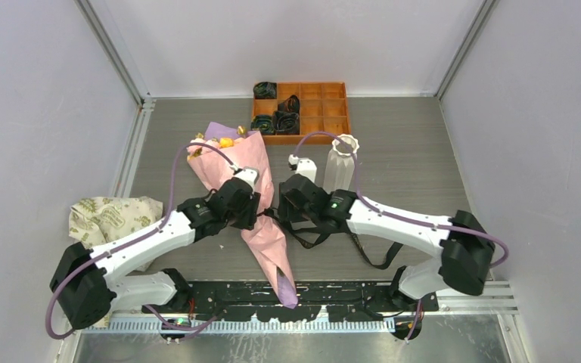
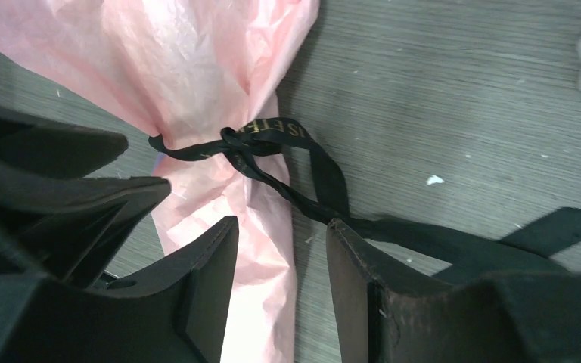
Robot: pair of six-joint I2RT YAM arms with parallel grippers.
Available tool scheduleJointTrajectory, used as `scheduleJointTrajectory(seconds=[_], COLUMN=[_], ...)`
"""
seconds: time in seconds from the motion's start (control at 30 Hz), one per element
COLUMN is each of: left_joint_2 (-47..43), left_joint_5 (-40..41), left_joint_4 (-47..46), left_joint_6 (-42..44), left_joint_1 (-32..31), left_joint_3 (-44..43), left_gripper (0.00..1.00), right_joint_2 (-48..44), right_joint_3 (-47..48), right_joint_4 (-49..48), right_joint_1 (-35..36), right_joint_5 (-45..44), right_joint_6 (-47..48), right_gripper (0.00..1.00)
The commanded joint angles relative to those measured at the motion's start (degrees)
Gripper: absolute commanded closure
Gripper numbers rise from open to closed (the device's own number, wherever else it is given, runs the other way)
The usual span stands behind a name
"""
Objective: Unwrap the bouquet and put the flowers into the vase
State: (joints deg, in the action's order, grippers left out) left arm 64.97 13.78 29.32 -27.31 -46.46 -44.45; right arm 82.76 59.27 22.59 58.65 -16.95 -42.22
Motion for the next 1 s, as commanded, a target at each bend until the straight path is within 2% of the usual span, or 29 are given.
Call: scheduleJointTrajectory(seconds=[0.0,0.17,0.53,0.6,0.67,0.73,0.83,0.97], left_joint_2=[1.19,4.08,13.80,15.41,16.59,16.99,15.00,7.93], left_joint_5=[-2.77,-1.78,0.91,0.91,1.51,1.93,4.88,8.82], left_joint_4=[-10.77,-14.00,-13.30,-13.64,-13.57,-12.34,-10.09,-7.24], left_joint_6=[3.76,5.16,9.72,9.54,8.64,7.94,6.47,5.07], left_joint_1=[-0.23,-0.21,-0.22,-0.26,-0.22,-0.31,-0.40,-0.43], left_joint_3=[1.63,2.10,-1.21,-1.33,-2.00,-3.22,-4.90,-6.50], left_gripper=[0.52,0.47,0.50,0.59,0.79,0.90,0.95,0.97], right_joint_2=[-9.03,-13.19,-14.71,-14.85,-14.72,-14.44,-13.81,-11.30], right_joint_3=[-2.76,-5.25,-7.64,-7.92,-7.87,-7.77,-7.75,-7.14], right_joint_4=[0.42,0.01,-2.13,-2.54,-2.72,-2.67,-2.85,-3.57], right_joint_1=[0.00,0.06,0.01,0.05,0.01,0.04,0.01,-0.01], right_joint_5=[-5.07,-4.43,-2.51,-2.35,-2.34,-2.30,-2.21,-1.56], right_joint_6=[-0.76,-0.76,-1.37,-1.46,-1.46,-1.40,-1.38,-1.23], right_gripper=[0.47,0.47,0.47,0.47,0.47,0.48,0.48,0.47])
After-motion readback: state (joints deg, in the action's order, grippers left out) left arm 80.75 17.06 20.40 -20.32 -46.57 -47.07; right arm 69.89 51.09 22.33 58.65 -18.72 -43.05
